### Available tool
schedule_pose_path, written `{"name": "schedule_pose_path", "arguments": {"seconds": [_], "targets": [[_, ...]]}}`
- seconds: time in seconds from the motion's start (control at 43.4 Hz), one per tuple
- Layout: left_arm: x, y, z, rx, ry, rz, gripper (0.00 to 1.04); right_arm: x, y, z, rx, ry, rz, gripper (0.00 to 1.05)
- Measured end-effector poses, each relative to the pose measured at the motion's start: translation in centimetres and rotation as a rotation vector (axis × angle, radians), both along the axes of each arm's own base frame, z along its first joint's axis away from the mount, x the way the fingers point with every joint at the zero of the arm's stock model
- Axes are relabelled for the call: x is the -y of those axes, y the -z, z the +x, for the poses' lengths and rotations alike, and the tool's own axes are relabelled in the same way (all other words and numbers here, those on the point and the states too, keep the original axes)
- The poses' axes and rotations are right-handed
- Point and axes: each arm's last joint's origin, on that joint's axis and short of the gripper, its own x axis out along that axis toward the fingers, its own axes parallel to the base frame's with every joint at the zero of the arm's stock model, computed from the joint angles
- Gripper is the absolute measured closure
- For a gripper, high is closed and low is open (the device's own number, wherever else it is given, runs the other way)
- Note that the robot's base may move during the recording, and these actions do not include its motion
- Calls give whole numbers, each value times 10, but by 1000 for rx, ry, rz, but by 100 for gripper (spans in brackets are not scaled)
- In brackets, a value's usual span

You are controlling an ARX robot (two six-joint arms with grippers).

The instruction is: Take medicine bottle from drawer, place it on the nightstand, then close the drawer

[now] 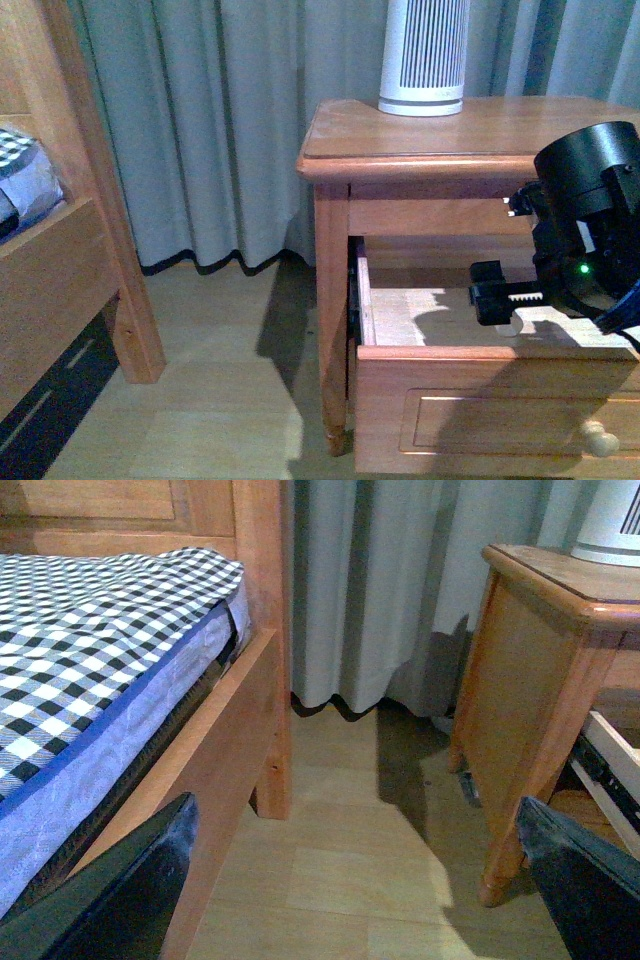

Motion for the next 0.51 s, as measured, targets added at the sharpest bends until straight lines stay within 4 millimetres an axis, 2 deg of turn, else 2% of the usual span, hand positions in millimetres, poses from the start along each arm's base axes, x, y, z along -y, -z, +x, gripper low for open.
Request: {"name": "schedule_pose_path", "arguments": {"seconds": [0.507], "targets": [[0,0,0,0,0,0,7,-14,41,23,14,-41,3,7]]}}
